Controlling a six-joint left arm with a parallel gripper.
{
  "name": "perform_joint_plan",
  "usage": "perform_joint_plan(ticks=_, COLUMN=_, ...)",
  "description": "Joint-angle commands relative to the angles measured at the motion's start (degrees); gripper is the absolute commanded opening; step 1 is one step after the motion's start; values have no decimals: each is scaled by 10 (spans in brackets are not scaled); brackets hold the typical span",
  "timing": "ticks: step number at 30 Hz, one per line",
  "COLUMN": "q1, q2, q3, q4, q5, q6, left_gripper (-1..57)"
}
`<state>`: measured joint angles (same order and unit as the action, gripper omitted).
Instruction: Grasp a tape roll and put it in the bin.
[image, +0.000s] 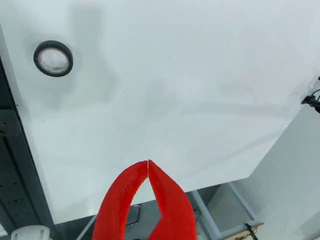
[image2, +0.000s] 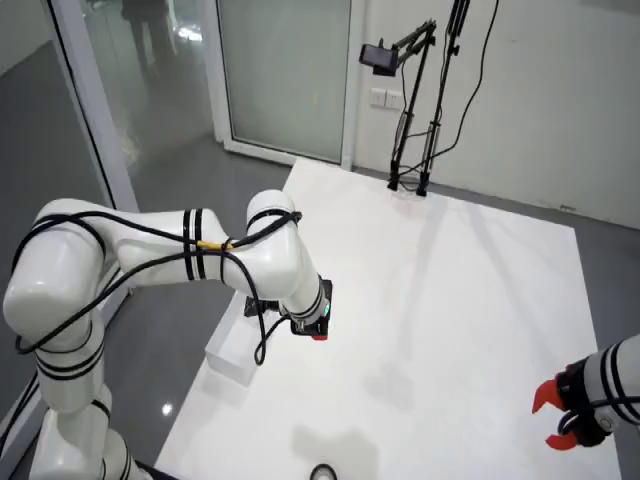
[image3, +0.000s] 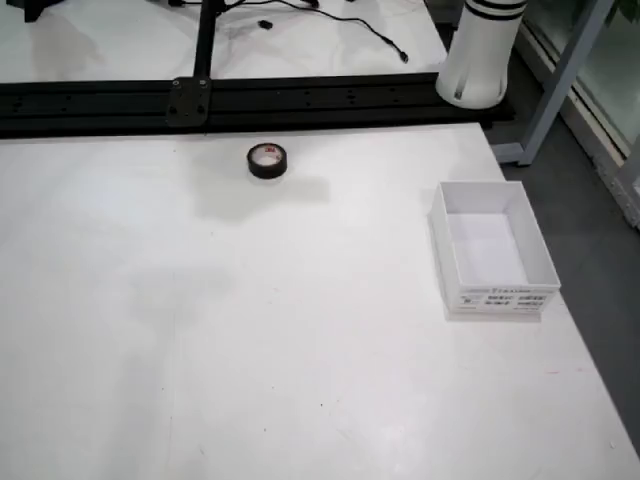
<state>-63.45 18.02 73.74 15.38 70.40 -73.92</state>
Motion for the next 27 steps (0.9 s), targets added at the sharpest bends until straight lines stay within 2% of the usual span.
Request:
perform_joint_plan(ticks=1, q1=3, q2=-6, q3=8, q4=0, q5=1, q6=1, left_gripper=-4)
perform_joint_plan(ticks=17, q1=7, q2=3, q3=-3, q4=5, q5=-1, q6=1, left_gripper=4)
perform_joint_plan(ticks=22, q1=16, q2=51, q3=-51, q4=19, q5=-36, q6=1, left_gripper=13)
perform_joint_plan(ticks=27, q1=21, q2=137, q3=-113, q4=23, q5=-65, q6=-6, left_gripper=18)
